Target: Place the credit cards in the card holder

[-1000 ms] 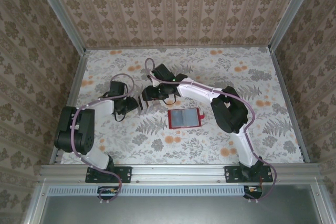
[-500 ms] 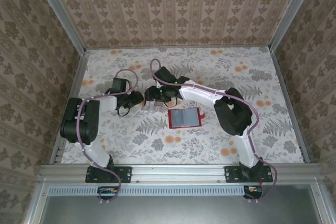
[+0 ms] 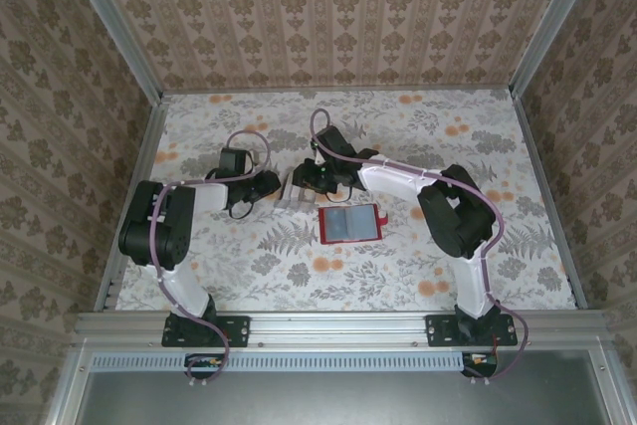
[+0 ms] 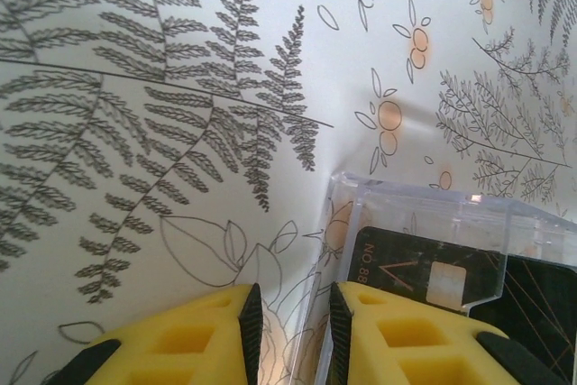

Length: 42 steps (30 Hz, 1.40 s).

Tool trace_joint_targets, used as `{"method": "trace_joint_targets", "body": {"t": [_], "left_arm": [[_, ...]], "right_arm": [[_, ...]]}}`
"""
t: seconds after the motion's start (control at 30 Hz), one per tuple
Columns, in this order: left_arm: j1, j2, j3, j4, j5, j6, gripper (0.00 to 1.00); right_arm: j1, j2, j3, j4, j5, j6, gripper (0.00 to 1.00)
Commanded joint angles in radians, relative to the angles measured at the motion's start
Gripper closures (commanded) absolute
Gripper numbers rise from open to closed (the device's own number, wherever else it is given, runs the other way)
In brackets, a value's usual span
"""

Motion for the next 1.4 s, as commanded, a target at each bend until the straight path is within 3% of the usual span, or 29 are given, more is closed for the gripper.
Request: {"method": "trace_joint_targets", "body": {"t": [0.0,0.2,0.8,1.23,1.37], "left_arm": [[-0.064,0.066,-0.044,-0.042,0.108,-0.013,0.69],[-0.066,0.061,-0.053,-0.036,0.11,-0.017,0.69],[-0.069,0.049,-0.055,-0.049,0.102,-0.018,0.7],[-0.087,0.045,-0.056,-0.042,0.104,-0.027,0.71],[-0.091,0.041,-0.065,-0.03,0.108,-0.039,0.72]], "right_arm": [[-0.004,-0.043,-0.017,0.057,-0.035,0.022,0.73],[-0.004,-0.048,-0.038,0.085,-0.034,0.034,0.86],[-0.015,-0.087,-0.066,0.092,-0.02,0.016,1.0],[-0.019,-0.121,-0.072,-0.013,0.076,-0.055,1.0],[-0.02,-0.12,-0.067,-0.057,0.11,-0.067,0.87]]}}
